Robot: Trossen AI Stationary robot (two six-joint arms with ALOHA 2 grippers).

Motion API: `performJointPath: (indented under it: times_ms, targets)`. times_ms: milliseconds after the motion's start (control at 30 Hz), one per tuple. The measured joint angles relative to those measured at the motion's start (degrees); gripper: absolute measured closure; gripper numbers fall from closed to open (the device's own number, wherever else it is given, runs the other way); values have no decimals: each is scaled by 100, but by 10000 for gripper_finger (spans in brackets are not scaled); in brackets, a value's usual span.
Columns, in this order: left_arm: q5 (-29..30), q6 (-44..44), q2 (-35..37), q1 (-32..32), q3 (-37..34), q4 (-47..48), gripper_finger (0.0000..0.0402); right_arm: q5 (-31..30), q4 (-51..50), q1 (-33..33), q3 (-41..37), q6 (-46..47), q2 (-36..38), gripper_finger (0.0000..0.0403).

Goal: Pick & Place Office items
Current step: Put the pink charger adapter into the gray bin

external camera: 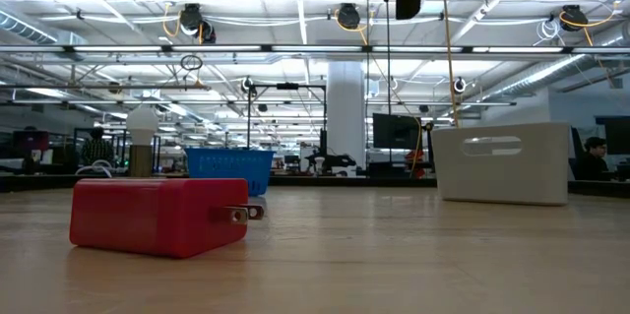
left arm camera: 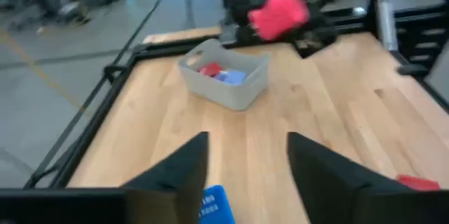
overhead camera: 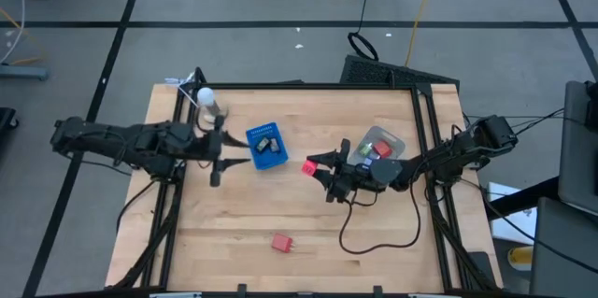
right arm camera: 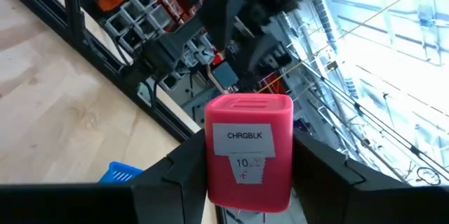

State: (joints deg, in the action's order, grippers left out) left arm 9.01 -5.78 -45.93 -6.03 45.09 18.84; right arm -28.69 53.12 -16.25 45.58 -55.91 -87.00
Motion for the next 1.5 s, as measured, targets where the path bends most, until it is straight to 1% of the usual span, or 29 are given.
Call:
performJointPath:
  times_ms: [133, 267, 333, 367, 433, 500, 633, 767, 900, 1067, 1133, 1200, 1267, 1400, 1433, 1500]
  targets:
    - [9, -144, 513, -107, -826, -714, 280, 13, -7, 2, 0, 103, 0, 242]
    - [-44, -283, 1047, 37, -1766, -1332, 349, 17, -40, 0, 0, 199, 0, 241]
    - [-208, -296, 1358, 189, -2178, -1614, 381, 18, -75, 0, 0, 261, 0, 241]
    - [-347, -292, 1510, 279, -2369, -1718, 391, 18, -92, 0, 0, 276, 0, 241]
    - [-698, -222, 1789, 453, -2734, -1969, 394, 20, -121, 0, 0, 277, 0, 241]
    - [-898, -109, 2041, 602, -3032, -2151, 387, 22, -128, 0, 0, 288, 0, 241]
    - [-854, 72, 2386, 827, -3495, -2241, 384, 27, -146, 0, 0, 323, 0, 241]
    - [-852, 301, 2479, 968, -3813, -2416, 397, -23, -155, -72, 0, 257, 22, 241]
    - [-853, 372, 2505, 1032, -4050, -2519, 393, -327, -189, -305, -9, -6, 345, 241]
    - [-857, 506, 2503, 1065, -4283, -2758, 379, -426, -723, -694, -221, 222, 1255, 241]
    - [-889, 505, 2502, 1063, -4304, -2766, 379, -411, -965, -811, -426, 507, 1729, 241]
    - [-891, 551, 2502, 1063, -4306, -2781, 380, -386, -1060, -841, -695, 988, 2292, 241]
    - [-893, 621, 2502, 1063, -4306, -2842, 384, -145, -1241, -783, -1006, 1488, 2889, 241]
    - [-902, 634, 2502, 1063, -4306, -2938, 398, 769, -1618, -555, -1671, 2472, 3957, 241]
    - [-902, 634, 2502, 1063, -4306, -2946, 399, 907, -1684, -489, -1804, 2680, 4208, 241]
    - [-902, 634, 2502, 1063, -4306, -2947, 396, 999, -1866, -376, -2033, 3052, 4645, 241]
